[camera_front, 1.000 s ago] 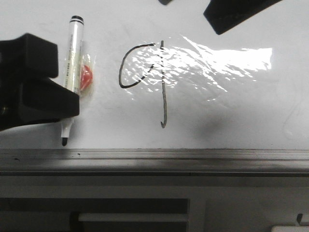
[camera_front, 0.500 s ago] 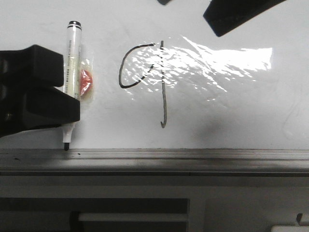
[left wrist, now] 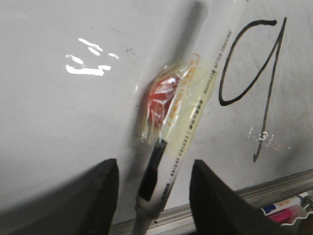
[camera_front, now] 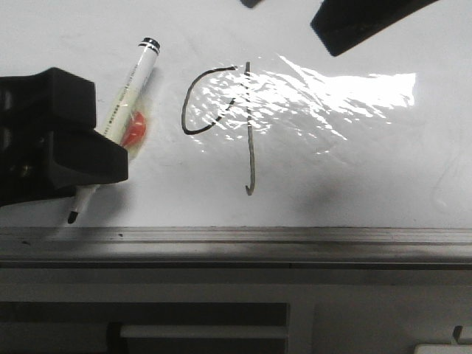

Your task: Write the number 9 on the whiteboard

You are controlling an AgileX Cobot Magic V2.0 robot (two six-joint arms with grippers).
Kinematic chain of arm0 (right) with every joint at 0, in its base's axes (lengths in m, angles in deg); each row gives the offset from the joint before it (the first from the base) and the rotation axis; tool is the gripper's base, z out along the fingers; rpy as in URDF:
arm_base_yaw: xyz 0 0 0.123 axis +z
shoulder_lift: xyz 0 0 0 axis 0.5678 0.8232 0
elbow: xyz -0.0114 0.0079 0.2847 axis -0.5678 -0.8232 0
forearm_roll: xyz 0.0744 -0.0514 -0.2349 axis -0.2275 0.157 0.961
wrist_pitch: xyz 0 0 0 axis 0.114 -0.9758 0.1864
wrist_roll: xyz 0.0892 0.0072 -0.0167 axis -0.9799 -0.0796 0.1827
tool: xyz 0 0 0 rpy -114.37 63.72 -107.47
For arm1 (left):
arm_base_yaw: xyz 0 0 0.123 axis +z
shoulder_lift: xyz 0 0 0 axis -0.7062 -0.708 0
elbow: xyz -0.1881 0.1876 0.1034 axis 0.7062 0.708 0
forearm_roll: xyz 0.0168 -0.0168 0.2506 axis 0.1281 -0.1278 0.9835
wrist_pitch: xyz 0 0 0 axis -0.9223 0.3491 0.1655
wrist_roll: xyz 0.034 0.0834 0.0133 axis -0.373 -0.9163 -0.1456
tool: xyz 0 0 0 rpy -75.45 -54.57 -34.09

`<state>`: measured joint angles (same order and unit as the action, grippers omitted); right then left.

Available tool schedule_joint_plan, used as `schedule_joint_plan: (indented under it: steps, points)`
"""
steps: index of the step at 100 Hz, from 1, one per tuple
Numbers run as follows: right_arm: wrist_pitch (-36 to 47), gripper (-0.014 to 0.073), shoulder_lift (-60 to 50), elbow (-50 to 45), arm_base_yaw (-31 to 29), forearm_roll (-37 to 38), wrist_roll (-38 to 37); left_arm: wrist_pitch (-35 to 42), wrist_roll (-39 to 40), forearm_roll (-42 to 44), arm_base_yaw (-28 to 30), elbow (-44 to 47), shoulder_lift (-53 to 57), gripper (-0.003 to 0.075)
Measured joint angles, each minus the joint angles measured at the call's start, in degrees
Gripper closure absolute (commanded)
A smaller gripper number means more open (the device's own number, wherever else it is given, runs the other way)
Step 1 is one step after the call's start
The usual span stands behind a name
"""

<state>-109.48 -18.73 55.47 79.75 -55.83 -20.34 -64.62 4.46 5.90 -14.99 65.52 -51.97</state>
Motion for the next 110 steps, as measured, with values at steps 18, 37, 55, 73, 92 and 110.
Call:
schedule_joint_plan:
  steps: [18,37,55,73,92,110]
  points:
    - [0.0,0.0207,0.0,0.0,0.0,0.0,0.0,0.14,0.0,-0.03,0.0,0.0,0.0,0.0324]
    - [0.0,0.0219,0.0,0.0,0.0,0.0,0.0,0.14,0.0,-0.13,0.0,0.0,2.55,0.0324]
    - [0.0,0.054,-1.17,0.0,0.0,2.65,0.0,-1.06,-3.55,-0.26,0.0,0.0,8.8,0.0351]
    - [1.15,0.0657,-6.39,-1.08,0.0,8.0,0.0,-5.26,-10.49,-0.26,0.0,0.0,17.57,0.0611]
    - [10.44,0.0657,-15.98,-11.18,0.0,13.44,0.0,-6.67,-17.21,-0.15,0.0,2.03,28.18,0.0741]
    - [21.75,0.0656,-29.36,-25.74,0.0,16.09,0.0,-6.99,-20.25,-0.15,0.0,7.6,39.21,0.0741]
